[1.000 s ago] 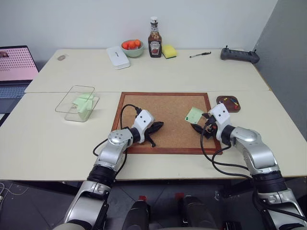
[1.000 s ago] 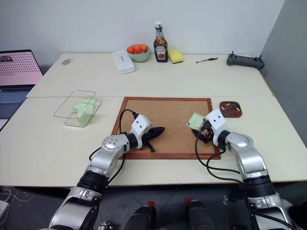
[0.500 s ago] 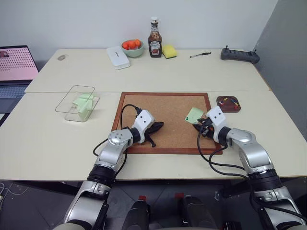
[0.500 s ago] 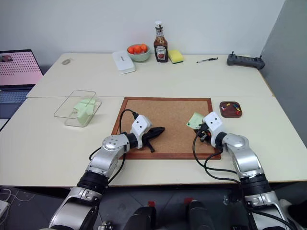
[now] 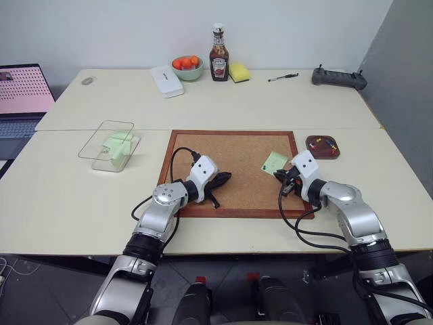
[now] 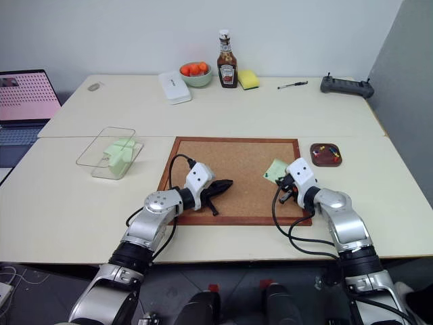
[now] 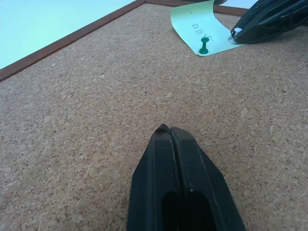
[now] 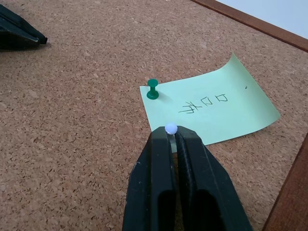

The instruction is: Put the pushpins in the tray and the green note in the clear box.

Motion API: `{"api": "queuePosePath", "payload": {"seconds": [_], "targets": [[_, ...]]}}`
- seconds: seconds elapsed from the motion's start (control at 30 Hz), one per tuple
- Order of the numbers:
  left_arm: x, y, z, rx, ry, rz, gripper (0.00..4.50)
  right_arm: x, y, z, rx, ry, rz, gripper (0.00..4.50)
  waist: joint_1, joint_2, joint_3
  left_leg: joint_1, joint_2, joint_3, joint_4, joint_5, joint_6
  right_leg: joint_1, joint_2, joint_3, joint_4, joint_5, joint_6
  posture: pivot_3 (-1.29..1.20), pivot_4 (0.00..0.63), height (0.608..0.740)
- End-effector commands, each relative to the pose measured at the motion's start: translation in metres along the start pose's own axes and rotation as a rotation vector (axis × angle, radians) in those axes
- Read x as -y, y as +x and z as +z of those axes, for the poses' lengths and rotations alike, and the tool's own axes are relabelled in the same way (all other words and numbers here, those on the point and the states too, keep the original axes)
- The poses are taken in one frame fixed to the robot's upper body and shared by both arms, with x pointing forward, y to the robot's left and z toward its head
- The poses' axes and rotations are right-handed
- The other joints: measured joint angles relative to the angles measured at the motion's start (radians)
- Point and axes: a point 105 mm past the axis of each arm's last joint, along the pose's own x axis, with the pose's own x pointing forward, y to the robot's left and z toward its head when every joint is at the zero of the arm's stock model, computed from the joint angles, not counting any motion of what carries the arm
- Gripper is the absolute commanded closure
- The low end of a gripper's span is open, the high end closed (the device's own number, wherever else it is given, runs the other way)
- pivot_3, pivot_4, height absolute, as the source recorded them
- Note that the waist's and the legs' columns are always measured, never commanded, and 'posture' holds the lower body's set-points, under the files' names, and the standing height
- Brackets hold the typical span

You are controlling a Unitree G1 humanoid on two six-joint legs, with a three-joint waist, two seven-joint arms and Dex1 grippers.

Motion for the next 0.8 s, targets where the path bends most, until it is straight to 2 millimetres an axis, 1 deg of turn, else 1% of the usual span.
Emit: {"api": "queuePosePath", "payload": {"seconds": [0.03,0.2,0.6,0.7,0.8], "targets": [[0.010,-0.001,-0.018,-0.063,-0.012,-0.029,4.50,-0.004,-0.007,0.030,0.129,-0.034,0.032,4.49,0.000,0.000,0.000,0.000,0.000,0.000,0.000,0.000,0.000,0.000,0.000,0.000,0.000,0.000,0.000,0.00,0.150,0.740],[0.010,-0.001,-0.019,-0.066,-0.011,-0.029,4.50,-0.007,-0.008,0.037,0.151,-0.065,0.046,4.49,0.000,0.000,0.000,0.000,0.000,0.000,0.000,0.000,0.000,0.000,0.000,0.000,0.000,0.000,0.000,0.00,0.150,0.740],[0.011,0.000,-0.021,-0.072,-0.010,-0.034,4.50,-0.005,-0.011,0.045,0.164,-0.092,0.052,4.49,0.000,0.000,0.000,0.000,0.000,0.000,0.000,0.000,0.000,0.000,0.000,0.000,0.000,0.000,0.000,0.00,0.150,0.740],[0.012,0.000,-0.021,-0.072,-0.011,-0.034,4.50,-0.002,-0.014,0.049,0.173,-0.099,0.040,4.49,0.000,0.000,0.000,0.000,0.000,0.000,0.000,0.000,0.000,0.000,0.000,0.000,0.000,0.000,0.000,0.00,0.150,0.740],[0.013,0.000,-0.021,-0.072,-0.012,-0.036,4.50,0.007,-0.017,0.052,0.183,-0.111,0.007,4.49,0.000,0.000,0.000,0.000,0.000,0.000,0.000,0.000,0.000,0.000,0.000,0.000,0.000,0.000,0.000,0.00,0.150,0.740]]}}
